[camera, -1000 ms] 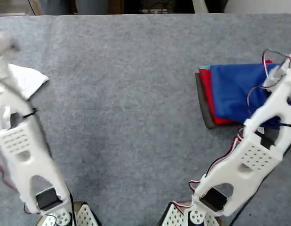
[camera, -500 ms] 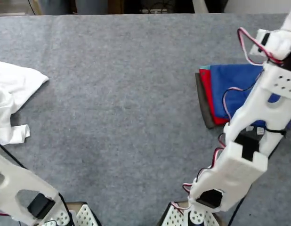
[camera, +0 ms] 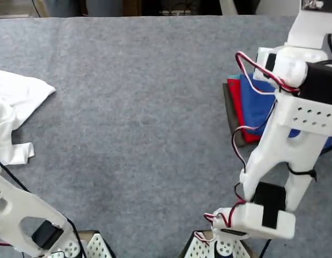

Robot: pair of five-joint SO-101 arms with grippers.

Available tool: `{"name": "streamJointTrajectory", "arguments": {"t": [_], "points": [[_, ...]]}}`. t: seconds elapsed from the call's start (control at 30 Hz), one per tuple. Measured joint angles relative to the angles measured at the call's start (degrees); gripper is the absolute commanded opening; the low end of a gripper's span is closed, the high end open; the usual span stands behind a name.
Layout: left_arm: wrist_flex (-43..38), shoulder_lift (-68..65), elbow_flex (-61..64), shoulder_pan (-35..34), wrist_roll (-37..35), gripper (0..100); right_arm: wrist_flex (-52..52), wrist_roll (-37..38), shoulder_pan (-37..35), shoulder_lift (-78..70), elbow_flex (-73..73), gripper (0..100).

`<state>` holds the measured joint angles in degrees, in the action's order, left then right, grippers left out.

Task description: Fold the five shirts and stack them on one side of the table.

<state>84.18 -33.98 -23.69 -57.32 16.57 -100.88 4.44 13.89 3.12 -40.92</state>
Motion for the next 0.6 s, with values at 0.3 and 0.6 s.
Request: {"name": "streamJointTrajectory", "arguments": {"t": [0.3,0.6], "points": [[14.0,20.7,1.3,19.9,0.0,3,0.0,0.1,-0.1,1.3,1.2,1.9],[15.7,49.0,17.8,57.8,0.0,3,0.0,0.1,-0.1,1.3,1.4,1.9]]}}
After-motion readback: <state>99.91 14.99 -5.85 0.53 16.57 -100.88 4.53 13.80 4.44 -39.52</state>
